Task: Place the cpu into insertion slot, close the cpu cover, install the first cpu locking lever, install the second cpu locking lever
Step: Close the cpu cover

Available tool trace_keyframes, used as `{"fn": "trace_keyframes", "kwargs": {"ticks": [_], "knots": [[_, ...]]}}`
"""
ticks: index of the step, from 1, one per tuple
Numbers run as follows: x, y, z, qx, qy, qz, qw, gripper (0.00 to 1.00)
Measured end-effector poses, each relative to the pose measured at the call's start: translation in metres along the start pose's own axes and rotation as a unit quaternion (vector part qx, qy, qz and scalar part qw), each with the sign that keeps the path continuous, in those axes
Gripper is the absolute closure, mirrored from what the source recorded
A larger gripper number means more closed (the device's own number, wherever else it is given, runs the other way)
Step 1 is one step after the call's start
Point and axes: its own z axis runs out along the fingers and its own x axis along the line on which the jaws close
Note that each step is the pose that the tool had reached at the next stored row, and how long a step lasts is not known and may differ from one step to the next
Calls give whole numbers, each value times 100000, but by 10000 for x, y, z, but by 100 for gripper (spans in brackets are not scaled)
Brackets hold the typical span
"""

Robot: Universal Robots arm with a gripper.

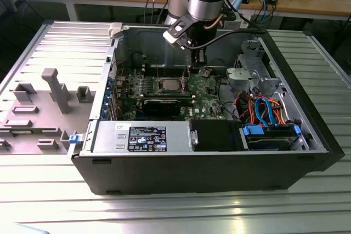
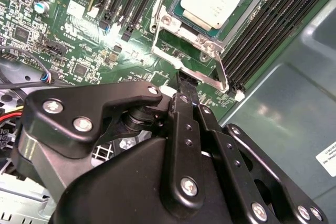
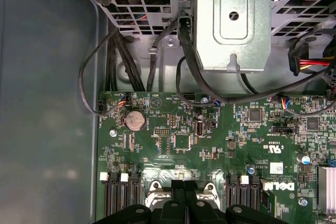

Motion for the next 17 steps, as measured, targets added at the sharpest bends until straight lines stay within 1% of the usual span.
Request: {"fn": "trace_keyframes", "kwargs": {"ticks": [5,17], "knots": [[1,-32,-1,6,-2,0,100000,89],[2,-77,-1,4,-2,1,100000,89]]}}
